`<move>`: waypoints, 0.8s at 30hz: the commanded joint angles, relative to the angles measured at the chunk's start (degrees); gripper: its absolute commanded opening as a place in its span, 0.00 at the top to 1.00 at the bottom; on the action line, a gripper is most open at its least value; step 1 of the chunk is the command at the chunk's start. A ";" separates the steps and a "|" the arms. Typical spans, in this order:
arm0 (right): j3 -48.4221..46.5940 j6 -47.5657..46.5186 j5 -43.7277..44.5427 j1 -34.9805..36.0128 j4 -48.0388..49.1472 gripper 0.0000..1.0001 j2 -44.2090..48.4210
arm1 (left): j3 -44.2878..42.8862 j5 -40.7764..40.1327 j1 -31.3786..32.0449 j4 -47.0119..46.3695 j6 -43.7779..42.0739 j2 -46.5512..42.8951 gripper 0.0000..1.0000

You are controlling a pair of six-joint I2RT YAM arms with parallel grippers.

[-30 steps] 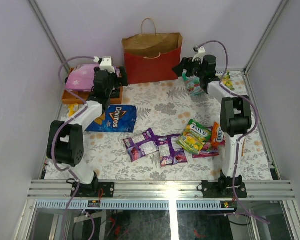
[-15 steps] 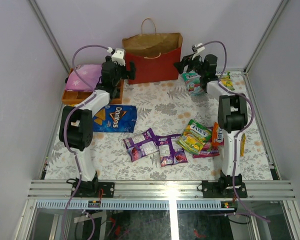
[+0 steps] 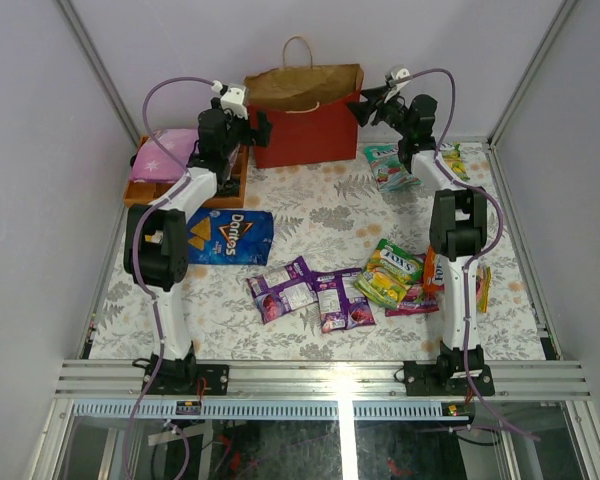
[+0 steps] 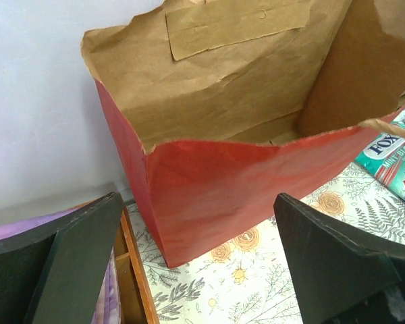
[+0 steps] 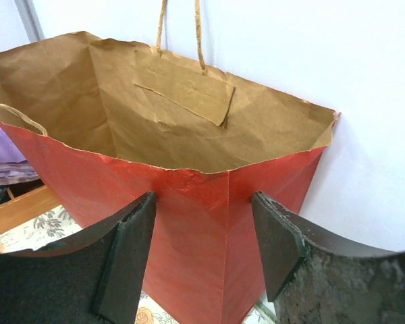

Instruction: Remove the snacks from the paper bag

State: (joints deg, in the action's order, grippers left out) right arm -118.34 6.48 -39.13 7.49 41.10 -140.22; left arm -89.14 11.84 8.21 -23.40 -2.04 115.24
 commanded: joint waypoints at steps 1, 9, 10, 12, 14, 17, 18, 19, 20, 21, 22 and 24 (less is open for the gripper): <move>-1.99 1.14 -2.63 0.45 3.80 0.37 0.83 | -3.41 5.21 -1.00 0.39 1.35 1.24 0.09; -1.33 1.35 -4.13 0.51 3.47 0.60 1.08 | -5.84 8.55 -1.75 2.93 2.10 2.28 0.35; -1.03 1.55 -4.19 0.59 3.75 0.63 1.22 | -5.79 8.70 -1.74 3.02 2.14 2.23 0.38; -0.44 1.81 -4.27 0.58 4.27 0.68 1.56 | -5.69 8.86 -1.87 3.26 2.22 2.03 0.46; -0.16 2.01 -4.53 0.59 4.25 0.81 1.82 | -5.69 8.97 -2.00 3.42 2.29 2.06 0.58; 1.65 2.12 -4.36 0.59 5.14 1.00 3.03 | -5.61 9.03 -2.29 3.78 2.35 1.98 0.68; 3.12 2.11 -4.18 0.60 5.85 1.00 3.79 | -5.48 9.00 -2.36 3.87 2.46 1.85 0.72; 4.60 2.05 -4.01 0.54 6.70 1.00 4.75 | -5.37 9.06 -2.52 3.86 2.52 1.76 0.74; 6.61 2.10 -3.64 0.55 7.47 1.00 5.81 | -5.20 9.02 -2.62 3.76 2.61 1.61 0.76; 9.10 2.13 -2.98 0.52 8.48 0.91 7.11 | -4.97 8.92 -2.66 3.61 2.69 1.43 0.77; 11.66 2.20 -1.98 0.47 9.77 0.72 8.72 | -4.74 8.89 -2.81 3.61 2.72 1.22 0.78; 17.55 2.07 0.60 0.38 13.35 0.37 11.59 | -4.13 8.70 -3.16 3.44 2.83 0.69 0.75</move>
State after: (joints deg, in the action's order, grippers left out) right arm -108.01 9.17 -41.10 7.51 45.01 -137.25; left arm -93.17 19.77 5.82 -19.29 0.38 117.03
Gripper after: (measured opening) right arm 0.400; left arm 0.227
